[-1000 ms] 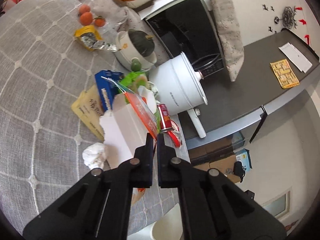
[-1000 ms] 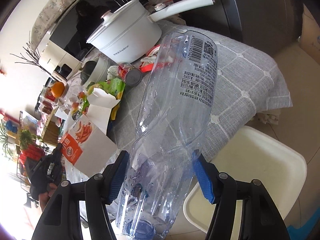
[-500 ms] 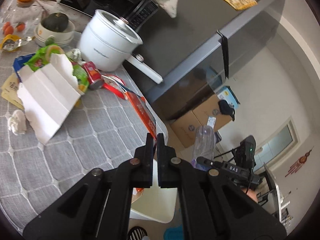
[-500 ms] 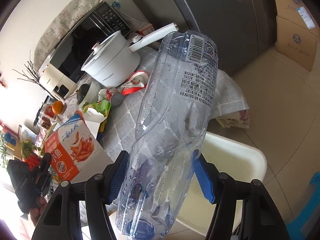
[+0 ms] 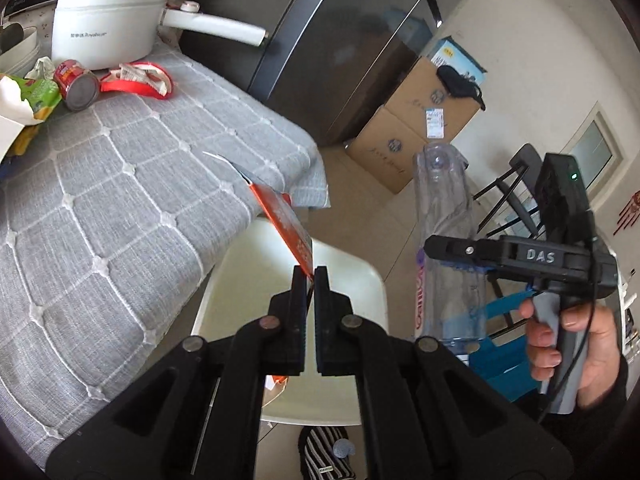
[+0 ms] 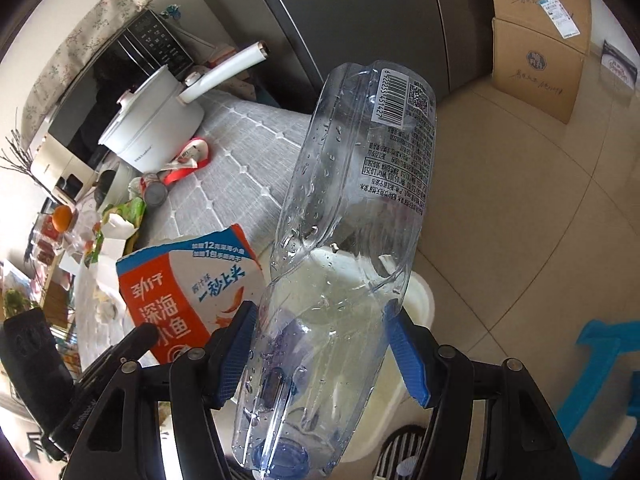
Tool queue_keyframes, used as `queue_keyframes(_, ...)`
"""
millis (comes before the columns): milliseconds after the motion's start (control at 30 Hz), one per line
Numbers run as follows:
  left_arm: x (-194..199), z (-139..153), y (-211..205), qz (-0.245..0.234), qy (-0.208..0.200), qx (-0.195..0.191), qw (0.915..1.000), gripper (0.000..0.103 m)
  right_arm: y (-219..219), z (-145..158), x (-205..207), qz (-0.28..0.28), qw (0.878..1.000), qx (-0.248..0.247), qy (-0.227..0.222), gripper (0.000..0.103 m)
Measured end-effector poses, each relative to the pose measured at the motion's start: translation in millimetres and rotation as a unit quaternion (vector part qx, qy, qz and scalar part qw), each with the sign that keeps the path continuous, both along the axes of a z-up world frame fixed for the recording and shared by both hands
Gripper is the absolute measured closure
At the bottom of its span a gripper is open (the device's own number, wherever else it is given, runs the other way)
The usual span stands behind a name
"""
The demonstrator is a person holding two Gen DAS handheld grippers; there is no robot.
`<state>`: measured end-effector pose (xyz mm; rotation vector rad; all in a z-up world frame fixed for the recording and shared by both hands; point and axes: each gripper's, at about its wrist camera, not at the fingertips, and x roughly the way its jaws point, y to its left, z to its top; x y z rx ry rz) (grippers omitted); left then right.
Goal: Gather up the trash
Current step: 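Carry the bottle over the white bin with the right tool while the left tool grasps the carton, then open the right tool to drop the bottle into the white bin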
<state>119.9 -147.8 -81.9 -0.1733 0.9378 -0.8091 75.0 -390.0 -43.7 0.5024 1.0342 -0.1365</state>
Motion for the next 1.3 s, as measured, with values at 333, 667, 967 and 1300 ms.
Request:
queue_keyframes(333, -13, -15, -3, -0.012, 0.0, 0.081, 0.9966, 0.057, 11, -27, 4, 0.027, 0.999, -0.007, 0.041, 0.037)
queue_keyframes(667, -17, 7, 49, 0.055, -0.009, 0.125, 0.9905, 0.023, 36, -42, 14, 0.08, 0.994, -0.014, 0.073, 0.037)
queue_keyframes(967, -8, 14, 95, 0.125, -0.025, 0.186, 0.9743, 0.006, 78, -103, 39, 0.17, 0.967, 0.016, 0.19, 0.037)
queue_keyframes(1300, -5, 11, 119, 0.139, -0.046, 0.231, 0.9621, 0.005, 77, -143, 69, 0.161, 0.949, 0.019, 0.271, 0.035)
